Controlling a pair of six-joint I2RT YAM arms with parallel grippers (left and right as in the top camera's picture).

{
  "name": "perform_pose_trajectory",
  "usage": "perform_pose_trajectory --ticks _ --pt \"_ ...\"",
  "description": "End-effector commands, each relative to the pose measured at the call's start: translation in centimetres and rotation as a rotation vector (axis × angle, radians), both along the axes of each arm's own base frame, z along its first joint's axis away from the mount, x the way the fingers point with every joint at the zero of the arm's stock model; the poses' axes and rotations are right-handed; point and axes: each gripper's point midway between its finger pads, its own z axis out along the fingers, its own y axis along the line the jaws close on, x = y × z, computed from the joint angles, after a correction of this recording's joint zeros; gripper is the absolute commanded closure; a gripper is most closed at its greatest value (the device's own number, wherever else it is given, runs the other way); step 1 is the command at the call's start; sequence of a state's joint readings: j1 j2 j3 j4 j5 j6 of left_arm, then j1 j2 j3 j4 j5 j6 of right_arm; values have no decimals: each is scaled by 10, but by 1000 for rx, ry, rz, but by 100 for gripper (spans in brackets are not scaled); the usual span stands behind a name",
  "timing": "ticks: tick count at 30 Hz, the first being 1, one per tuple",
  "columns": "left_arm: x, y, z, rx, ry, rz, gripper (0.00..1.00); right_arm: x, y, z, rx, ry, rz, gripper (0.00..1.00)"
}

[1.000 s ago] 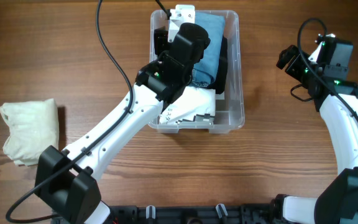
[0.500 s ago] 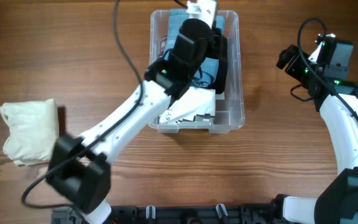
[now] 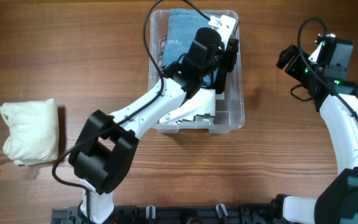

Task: Pack container
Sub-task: 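Press and adjust the denim item inside the container with the left gripper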

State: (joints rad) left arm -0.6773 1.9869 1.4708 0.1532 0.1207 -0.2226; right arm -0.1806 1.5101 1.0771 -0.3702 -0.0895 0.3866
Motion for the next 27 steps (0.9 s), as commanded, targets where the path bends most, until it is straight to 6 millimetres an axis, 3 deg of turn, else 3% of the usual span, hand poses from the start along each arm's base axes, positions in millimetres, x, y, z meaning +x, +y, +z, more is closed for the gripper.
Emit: perform_pose_trajectory --ticks 1,9,14,22,27 --pt "17 8 -20 38 -8 78 96 6 -1 8 -9 -20 14 0" --pt "56 39 -33 33 -51 196 95 6 -1 8 -9 -20 14 0" --pt "71 57 -69 68 -9 231 95 6 -1 8 -9 -20 14 0" --pt "62 67 -116 165 110 233 95 6 -1 8 -9 -20 14 0" --pt "55 99 -147 284 219 297 96 6 -1 8 -9 -20 14 0"
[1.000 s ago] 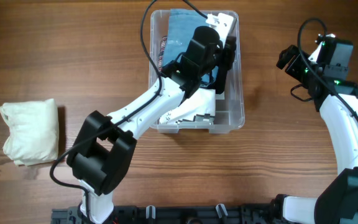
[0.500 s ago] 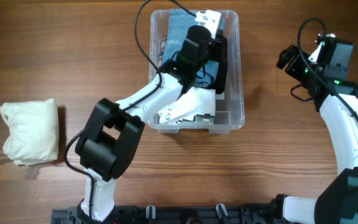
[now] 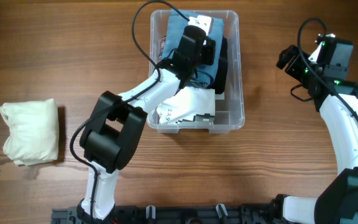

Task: Pack container
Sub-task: 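Press and adjust the denim item inside the container with the left gripper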

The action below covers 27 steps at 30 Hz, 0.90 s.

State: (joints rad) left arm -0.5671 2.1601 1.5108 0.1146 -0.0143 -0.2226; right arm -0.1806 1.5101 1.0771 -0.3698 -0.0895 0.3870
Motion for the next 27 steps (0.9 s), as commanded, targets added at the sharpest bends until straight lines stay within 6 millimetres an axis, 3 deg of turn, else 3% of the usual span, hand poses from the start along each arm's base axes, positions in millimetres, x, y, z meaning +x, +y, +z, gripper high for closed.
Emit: perform_pose_trajectory --ticks 1,8,12,17,22,27 --pt "-8 39 -59 142 137 83 96 6 -1 8 -9 -20 14 0" --pt "-3 73 -70 180 192 146 96 6 -1 8 -10 -20 15 0" --pt "1 84 -72 182 201 166 96 6 -1 8 -10 -20 15 0" --pt "-8 94 -83 219 258 173 96 6 -1 8 -10 -20 15 0" --pt "-10 119 -88 264 279 321 96 6 -1 8 -10 -20 15 0" --pt "-3 112 -73 234 232 316 96 6 -1 8 -10 -20 15 0"
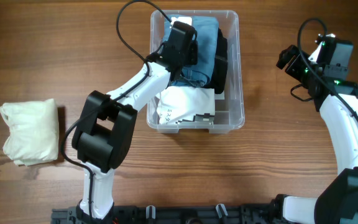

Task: Pack container
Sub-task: 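Press and adjust the denim item inside the container with the left gripper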

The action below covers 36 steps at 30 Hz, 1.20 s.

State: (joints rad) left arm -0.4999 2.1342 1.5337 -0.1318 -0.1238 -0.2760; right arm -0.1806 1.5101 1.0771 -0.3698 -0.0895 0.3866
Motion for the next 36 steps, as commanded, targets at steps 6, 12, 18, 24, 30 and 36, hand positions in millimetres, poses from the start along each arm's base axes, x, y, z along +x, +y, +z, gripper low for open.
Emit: perform_pose_trajectory --ticks 6,12,18,24,30,36 --pt "5 15 78 -17 -198 83 96 6 -1 8 -9 -20 14 0" --pt "2 -24 116 -154 -291 -36 85 6 -1 8 -9 -20 14 0" --pt "11 -48 68 -194 -261 -109 83 6 -1 8 -10 -20 15 0" --pt "16 -51 15 -163 -202 -108 78 6 -1 8 -9 -20 15 0" --pt "8 -41 -20 -100 -109 -89 80 6 -1 8 -9 -20 14 0" --pt "10 18 -43 105 -56 108 80 6 -1 8 -9 -20 14 0"
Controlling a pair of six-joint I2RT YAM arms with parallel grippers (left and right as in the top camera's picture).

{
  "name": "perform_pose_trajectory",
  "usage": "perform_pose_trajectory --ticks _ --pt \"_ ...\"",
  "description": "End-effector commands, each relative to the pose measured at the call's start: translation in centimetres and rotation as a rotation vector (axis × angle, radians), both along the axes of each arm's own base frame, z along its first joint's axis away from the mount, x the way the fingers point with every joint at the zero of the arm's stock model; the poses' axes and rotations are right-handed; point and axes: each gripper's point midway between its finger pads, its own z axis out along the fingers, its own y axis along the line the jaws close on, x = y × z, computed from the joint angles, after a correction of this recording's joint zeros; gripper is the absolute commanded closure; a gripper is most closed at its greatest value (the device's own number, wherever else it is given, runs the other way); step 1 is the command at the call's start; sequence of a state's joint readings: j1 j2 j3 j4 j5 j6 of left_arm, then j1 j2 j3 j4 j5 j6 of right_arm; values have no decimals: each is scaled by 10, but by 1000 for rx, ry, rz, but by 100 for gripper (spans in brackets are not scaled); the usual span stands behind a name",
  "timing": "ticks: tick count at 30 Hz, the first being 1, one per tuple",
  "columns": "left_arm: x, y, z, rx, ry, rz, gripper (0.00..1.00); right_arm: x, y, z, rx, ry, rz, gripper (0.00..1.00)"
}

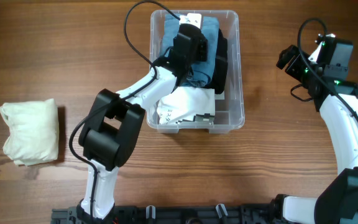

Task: Pack container
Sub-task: 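Press and adjust the denim item inside the container with the left gripper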

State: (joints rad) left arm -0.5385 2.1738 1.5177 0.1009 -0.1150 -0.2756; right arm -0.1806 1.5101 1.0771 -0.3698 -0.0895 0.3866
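A clear plastic container point(236, 93) stands at the table's middle back. In it lie a blue denim garment point(211, 34), a dark garment point(221, 65) along the right side, and a white printed garment point(188, 102) at the front. My left gripper point(190, 25) reaches down into the bin's far end, over the blue garment; the wrist hides its jaws. A cream folded cloth point(31, 132) lies on the table far to the left. My right gripper point(286, 59) hangs raised to the right of the bin, with its jaws too small to read.
The left arm point(135, 99) stretches from the front edge across the bin's left wall. Its black cable point(132, 25) loops above the bin's back left corner. The right arm point(347, 130) stands along the right edge.
My left gripper has moved from the bin's back left part a little to the right, toward the middle. The blue garment now shows less on the left side. The right arm has not moved.
My left gripper was first at the bin's back right, over the dark garment. It then stood over the middle of the blue garment, then at the back left. Now it is near the middle again. The cream cloth and right arm stayed put.
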Motion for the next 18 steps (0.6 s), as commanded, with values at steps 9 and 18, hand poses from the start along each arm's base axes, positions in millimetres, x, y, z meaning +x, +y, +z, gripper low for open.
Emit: perform_pose_trajectory --ticks 9,18 --pt "3 91 -59 222 127 235 80 6 -1 8 -10 -20 15 0" --pt "-32 11 87 145 -137 51 73 6 -1 8 -9 -20 14 0"
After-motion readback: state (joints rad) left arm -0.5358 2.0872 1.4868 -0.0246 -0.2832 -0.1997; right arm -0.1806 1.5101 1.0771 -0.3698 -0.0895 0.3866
